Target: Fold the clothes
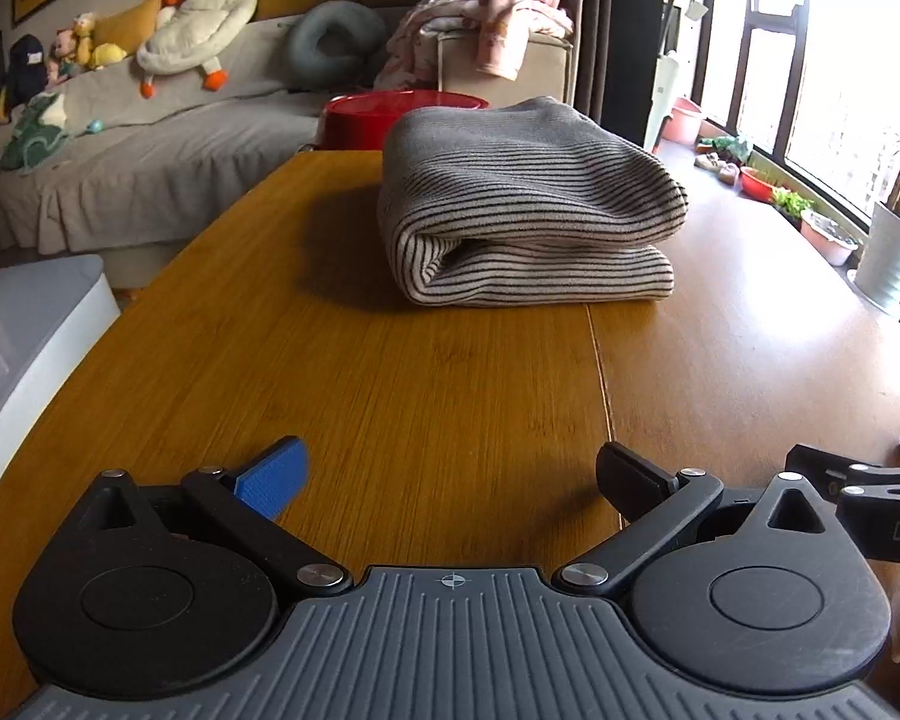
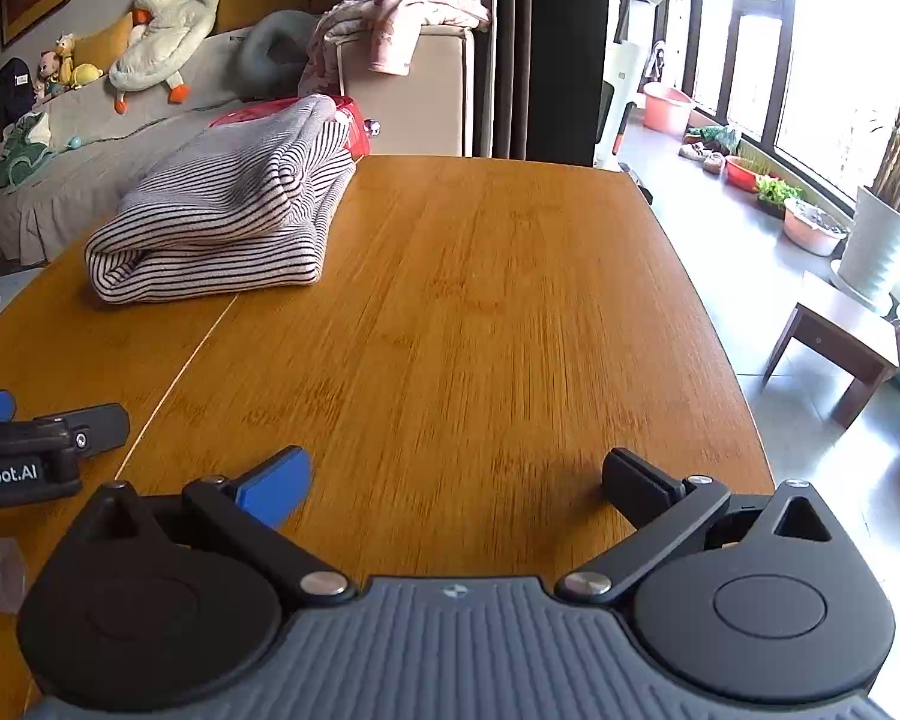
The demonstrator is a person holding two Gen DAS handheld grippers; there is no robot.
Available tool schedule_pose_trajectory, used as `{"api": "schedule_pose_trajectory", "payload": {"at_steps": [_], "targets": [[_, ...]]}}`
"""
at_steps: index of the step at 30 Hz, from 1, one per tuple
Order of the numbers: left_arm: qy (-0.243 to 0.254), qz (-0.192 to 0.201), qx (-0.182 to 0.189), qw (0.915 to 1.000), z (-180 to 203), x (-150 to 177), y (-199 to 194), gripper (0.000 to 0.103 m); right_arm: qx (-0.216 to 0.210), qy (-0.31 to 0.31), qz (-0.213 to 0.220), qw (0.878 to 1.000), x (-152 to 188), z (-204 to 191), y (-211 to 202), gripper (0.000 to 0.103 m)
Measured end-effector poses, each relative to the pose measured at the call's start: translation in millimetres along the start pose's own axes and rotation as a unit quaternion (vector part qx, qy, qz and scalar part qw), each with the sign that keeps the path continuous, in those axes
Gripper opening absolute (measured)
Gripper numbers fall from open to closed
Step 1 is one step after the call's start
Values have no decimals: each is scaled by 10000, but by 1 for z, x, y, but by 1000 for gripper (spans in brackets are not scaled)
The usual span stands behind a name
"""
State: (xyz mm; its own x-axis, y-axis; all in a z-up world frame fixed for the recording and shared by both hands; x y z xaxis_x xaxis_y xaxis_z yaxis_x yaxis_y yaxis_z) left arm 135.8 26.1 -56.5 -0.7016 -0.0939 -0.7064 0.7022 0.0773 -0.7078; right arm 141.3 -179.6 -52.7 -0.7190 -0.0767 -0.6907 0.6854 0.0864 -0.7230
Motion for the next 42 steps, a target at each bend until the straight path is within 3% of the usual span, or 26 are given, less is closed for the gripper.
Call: {"api": "schedule_pose_trajectory", "payload": {"at_steps": [6,42], "targets": [[-309,-47,-344,9989,-11,-3,2,103,4,-7,28,10000,-4,-1,4,103],[-337,-25,-457,9984,-13,-5,4,103,-153,-158,60,9997,-12,-6,15,103]]}}
Point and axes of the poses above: each gripper's, at about its wrist camera, not at the fingertips, and y roughly the way its jaws point, z to its right, x to its underside, the point moved 6 cm from there along y, roughly the way its jaws point, and after that the axes turned 4 degrees about -z, right-handed, at the moved point
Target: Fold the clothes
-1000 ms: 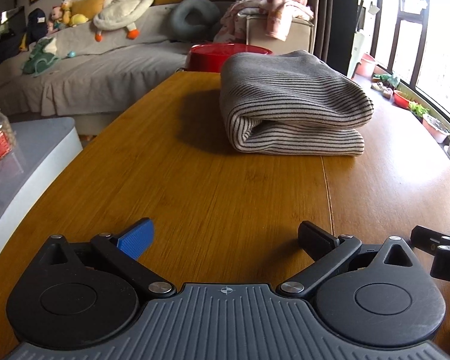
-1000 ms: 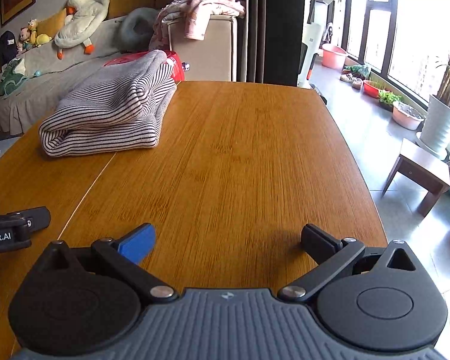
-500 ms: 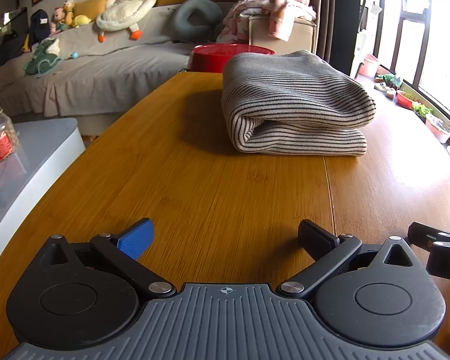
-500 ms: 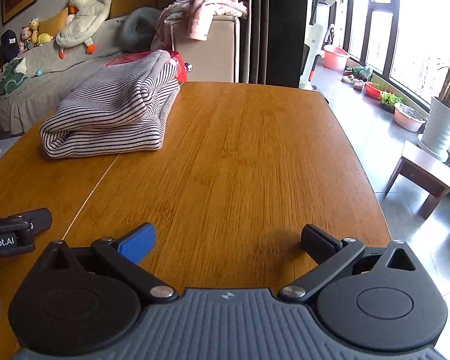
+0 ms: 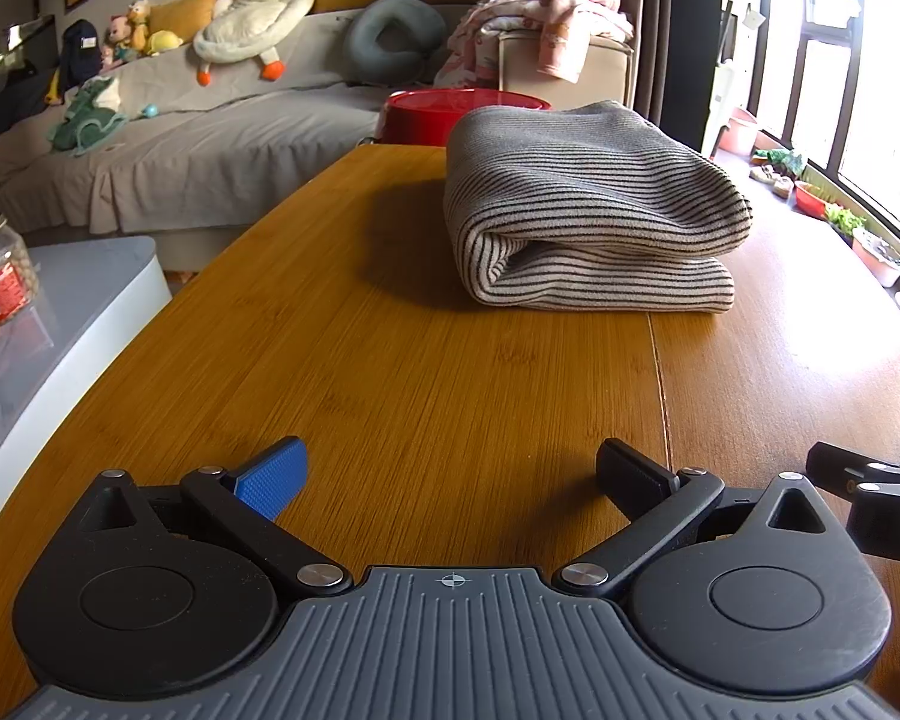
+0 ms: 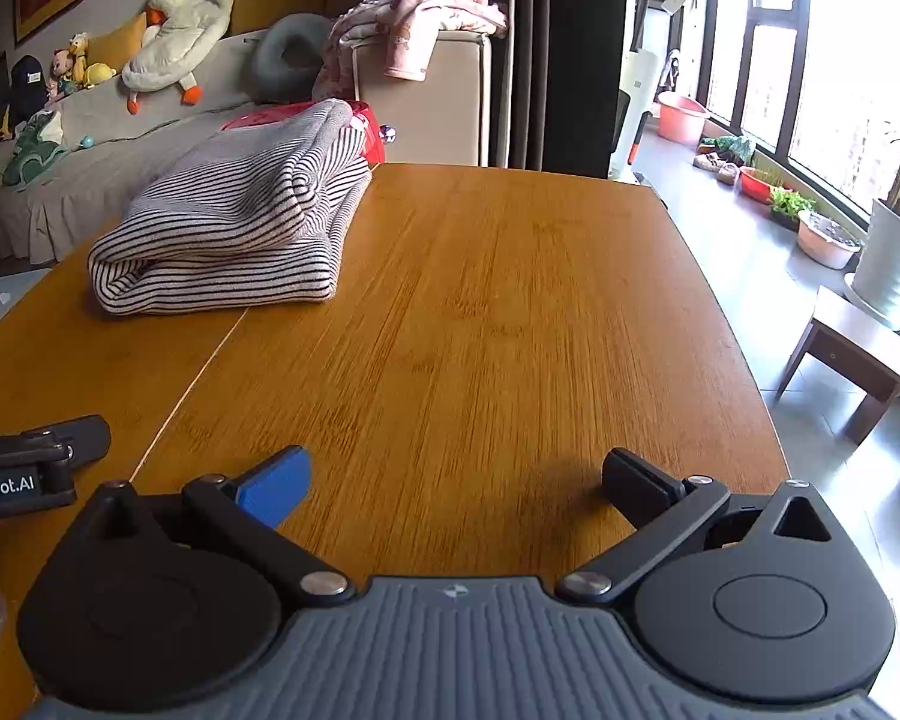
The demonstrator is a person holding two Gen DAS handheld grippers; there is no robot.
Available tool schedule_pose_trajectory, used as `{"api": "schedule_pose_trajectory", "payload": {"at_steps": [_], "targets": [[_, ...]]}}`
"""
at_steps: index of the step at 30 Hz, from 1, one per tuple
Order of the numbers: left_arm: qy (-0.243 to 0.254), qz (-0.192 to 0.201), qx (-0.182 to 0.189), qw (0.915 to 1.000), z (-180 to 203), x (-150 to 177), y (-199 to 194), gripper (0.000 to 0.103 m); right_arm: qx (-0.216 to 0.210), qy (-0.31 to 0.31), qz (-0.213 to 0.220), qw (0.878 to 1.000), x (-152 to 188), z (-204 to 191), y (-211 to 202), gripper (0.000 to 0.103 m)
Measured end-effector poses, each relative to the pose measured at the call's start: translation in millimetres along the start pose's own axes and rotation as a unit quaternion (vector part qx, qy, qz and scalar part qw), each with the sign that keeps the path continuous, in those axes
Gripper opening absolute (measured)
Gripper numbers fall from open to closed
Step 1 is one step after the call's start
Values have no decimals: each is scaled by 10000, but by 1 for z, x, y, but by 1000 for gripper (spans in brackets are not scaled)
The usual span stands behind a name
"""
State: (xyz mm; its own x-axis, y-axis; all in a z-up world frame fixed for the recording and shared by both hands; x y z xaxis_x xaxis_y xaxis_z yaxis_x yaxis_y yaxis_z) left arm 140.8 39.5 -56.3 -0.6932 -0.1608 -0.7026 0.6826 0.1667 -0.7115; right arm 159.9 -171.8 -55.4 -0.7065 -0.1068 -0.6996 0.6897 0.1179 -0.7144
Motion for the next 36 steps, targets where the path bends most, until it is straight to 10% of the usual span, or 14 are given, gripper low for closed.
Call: {"api": "schedule_pose_trajectory", "payload": {"at_steps": [36], "targets": [[-38,22,22,10000,-1,1,0,103,14,35,12,10000,-1,1,1,103]]}}
Point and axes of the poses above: each gripper's, at about its wrist camera, not at the fingertips, and y roughly the way its jaws point, z to its right, x to its underside, the point moved 6 cm from there along y, roughly the way its jaws point, and after that the axes turned 4 degrees about -z, right-handed, at the moved point
